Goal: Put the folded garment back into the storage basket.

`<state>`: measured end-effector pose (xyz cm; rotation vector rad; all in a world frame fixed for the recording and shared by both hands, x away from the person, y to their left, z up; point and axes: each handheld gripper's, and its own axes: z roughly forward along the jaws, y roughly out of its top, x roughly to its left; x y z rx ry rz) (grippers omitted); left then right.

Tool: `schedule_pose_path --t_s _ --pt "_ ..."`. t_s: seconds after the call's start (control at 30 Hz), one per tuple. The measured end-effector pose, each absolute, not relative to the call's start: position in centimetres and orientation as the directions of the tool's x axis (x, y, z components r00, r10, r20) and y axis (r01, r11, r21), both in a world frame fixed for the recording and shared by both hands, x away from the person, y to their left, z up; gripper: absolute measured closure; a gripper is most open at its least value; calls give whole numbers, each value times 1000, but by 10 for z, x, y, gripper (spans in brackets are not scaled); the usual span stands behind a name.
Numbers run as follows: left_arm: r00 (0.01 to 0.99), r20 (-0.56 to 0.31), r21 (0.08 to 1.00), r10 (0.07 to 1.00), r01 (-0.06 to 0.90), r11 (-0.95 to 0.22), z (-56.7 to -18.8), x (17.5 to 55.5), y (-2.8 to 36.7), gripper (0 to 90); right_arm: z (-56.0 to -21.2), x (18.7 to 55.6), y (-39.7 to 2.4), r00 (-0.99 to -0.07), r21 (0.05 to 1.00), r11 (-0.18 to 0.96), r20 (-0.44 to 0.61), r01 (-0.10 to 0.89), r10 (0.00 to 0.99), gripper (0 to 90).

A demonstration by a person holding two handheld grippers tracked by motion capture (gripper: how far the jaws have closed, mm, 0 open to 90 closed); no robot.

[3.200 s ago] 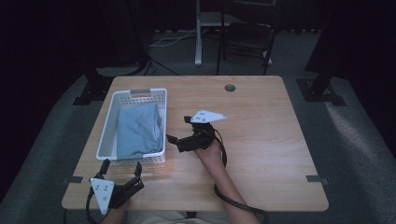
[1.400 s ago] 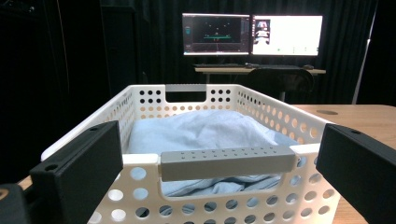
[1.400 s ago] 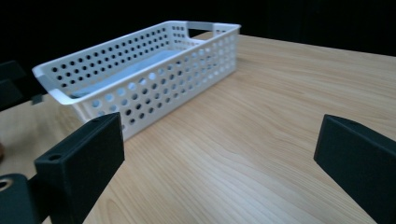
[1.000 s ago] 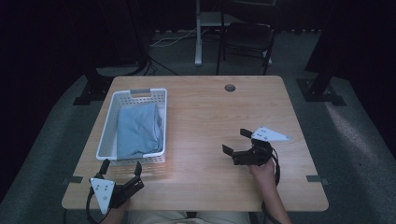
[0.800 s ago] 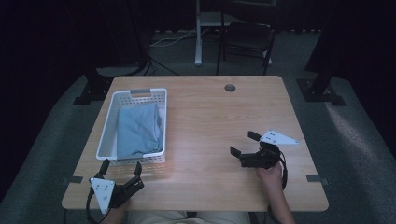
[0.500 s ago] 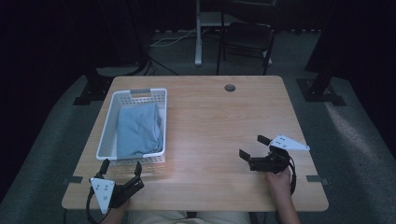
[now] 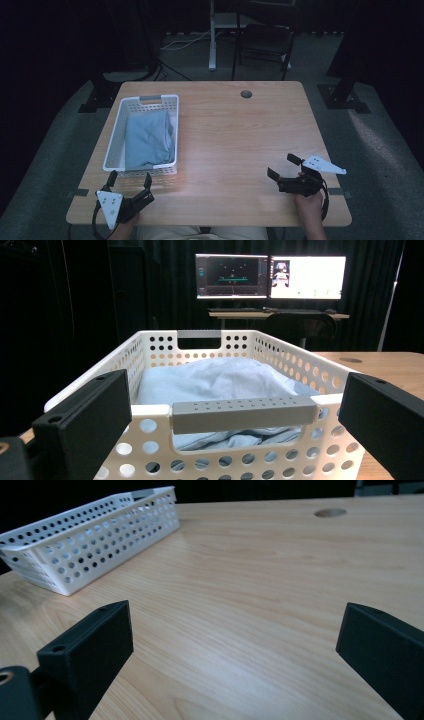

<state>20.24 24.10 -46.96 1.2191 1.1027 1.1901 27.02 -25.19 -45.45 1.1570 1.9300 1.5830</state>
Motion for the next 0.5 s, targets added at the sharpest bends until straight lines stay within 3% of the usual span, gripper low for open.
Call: schedule_pose_path --t_s 0.5 --pt "82 21 998 996 -55 -17 -470 202 241 18 -459 269 -250 -561 942 27 176 334 809 14"
